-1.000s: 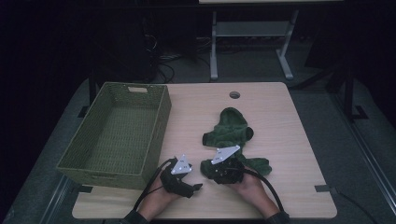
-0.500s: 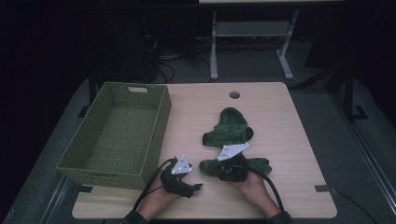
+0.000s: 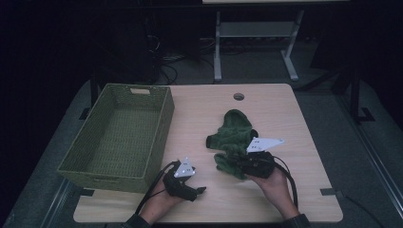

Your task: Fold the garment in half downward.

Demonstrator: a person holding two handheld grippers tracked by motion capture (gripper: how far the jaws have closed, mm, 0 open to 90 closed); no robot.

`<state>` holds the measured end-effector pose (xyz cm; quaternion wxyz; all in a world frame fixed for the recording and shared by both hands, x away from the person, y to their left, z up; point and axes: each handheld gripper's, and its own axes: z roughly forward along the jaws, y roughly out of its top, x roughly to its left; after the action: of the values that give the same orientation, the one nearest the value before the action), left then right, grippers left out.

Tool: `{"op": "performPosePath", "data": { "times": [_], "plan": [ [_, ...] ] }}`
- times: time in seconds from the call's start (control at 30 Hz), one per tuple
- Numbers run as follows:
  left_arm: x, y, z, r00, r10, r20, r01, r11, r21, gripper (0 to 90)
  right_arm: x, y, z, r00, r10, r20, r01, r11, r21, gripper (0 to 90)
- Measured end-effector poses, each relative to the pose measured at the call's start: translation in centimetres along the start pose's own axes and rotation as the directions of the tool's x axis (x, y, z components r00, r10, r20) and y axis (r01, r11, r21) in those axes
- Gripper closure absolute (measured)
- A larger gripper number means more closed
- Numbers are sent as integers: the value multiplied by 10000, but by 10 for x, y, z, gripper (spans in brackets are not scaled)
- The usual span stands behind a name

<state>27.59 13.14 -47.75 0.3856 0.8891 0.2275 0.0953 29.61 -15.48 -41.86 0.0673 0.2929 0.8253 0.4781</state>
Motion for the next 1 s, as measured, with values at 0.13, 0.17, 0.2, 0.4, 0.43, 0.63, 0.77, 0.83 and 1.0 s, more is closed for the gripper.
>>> {"op": "performPosePath", "data": {
  "times": [0.13, 0.17, 0.2, 0.4, 0.43, 0.63, 0.77, 0.83, 1.0],
  "plan": [
    [0, 0, 0, 10000, 41, -18, -41, 10000, 2, 184, -6, -3, -2, 9988, 142, 460, -153, 9996, 225, 808],
    [0, 0, 0, 10000, 41, -18, -41, 10000, 2, 184, -8, -5, -2, 9977, 189, 652, -208, 9994, 280, 808],
    [0, 0, 0, 10000, 42, -19, -42, 10000, 4, 184, -10, -5, -2, 9973, 222, 704, -246, 9991, 335, 808],
    [0, 0, 0, 10000, 18, 4, -18, 10000, 16, 184, -20, -12, 3, 9892, 531, 1366, -695, 9906, 1182, 804],
    [0, 0, 0, 10000, 58, -11, -58, 10000, 13, 184, -23, -14, 4, 9883, 600, 1401, -783, 9886, 1289, 801],
    [0, 0, 0, 10000, 7, 8, -7, 10000, 15, 184, -34, -23, 8, 9798, 1058, 1695, -1366, 9738, 1817, 805],
    [0, 0, 0, 10000, 17, 5, -17, 10000, 13, 184, -38, -28, 17, 9782, 1218, 1685, -1592, 9600, 2305, 820],
    [0, 0, 0, 10000, 16, 4, -16, 10000, 12, 184, -38, -29, 18, 9787, 1228, 1643, -1599, 9585, 2362, 820],
    [0, 0, 0, 10000, 54, -10, -54, 10000, 18, 184, -36, -23, 8, 9811, 1058, 1619, -1393, 9673, 2119, 724]
  ]
}}
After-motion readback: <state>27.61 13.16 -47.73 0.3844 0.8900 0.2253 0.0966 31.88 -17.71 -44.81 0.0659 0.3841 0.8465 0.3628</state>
